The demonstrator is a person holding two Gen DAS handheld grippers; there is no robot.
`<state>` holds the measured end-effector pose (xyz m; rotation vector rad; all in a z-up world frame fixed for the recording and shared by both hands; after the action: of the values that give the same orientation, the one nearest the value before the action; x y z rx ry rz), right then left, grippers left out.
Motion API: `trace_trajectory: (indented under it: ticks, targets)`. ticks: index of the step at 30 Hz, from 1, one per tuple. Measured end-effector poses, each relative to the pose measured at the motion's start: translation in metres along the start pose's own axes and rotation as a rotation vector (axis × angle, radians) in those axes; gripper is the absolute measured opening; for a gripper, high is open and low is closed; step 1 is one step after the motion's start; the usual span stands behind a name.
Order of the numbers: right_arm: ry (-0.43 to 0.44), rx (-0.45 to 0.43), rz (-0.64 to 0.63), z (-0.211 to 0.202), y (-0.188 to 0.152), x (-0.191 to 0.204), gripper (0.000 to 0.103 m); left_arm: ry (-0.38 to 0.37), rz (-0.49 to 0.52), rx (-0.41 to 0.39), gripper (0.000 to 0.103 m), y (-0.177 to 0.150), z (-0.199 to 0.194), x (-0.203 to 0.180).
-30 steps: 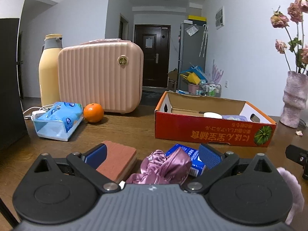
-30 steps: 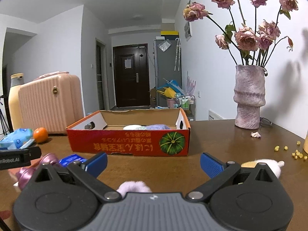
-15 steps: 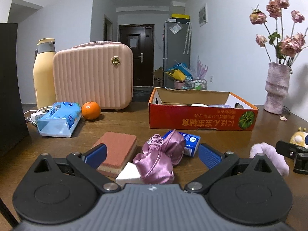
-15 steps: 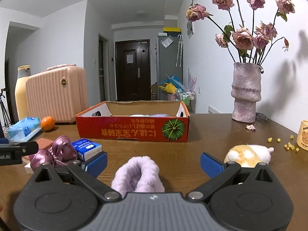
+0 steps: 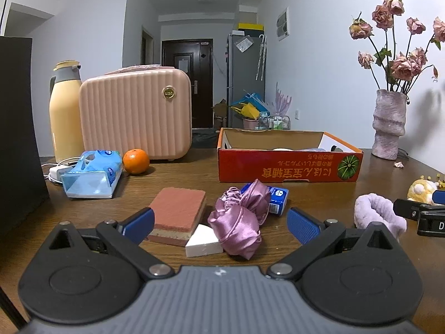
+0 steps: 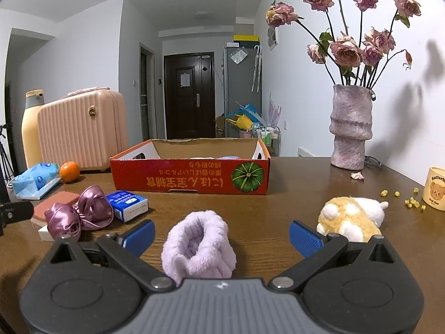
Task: Organize soft objects
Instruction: 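Grasp the lavender fuzzy headband with the right tool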
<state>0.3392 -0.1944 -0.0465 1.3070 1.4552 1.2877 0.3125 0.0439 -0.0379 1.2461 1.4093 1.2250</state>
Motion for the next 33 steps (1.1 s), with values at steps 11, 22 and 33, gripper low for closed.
trace_trajectory:
  ticks: [11,22,33]
  targets:
    - [0.003,0.016,-0.020,0.000,-0.002,0.006,0.103,-0.015,-0.006,-0.002,0.103,0.001,-0.005,0.008]
    - [0.022,0.138,-0.016,0.026,-0.018,0.018,0.103,-0.010,-0.003,0.005,0.103,-0.001,-0.003,0.007]
    - [0.010,0.234,-0.006,0.058,-0.030,0.026,0.080,-0.021,0.001,0.029,0.103,-0.005,0.001,0.005]
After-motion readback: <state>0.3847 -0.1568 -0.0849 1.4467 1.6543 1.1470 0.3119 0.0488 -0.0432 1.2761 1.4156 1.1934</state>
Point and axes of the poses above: each gripper's, at about its wrist camera, not at the fingertips, and z roughly the way its jaws point, x to its left, y to its top, the point moved 6 cm from there along z, roughly the way its jaws point, and after that the axes turned 12 degrees about -x, right-handed, at the moved point
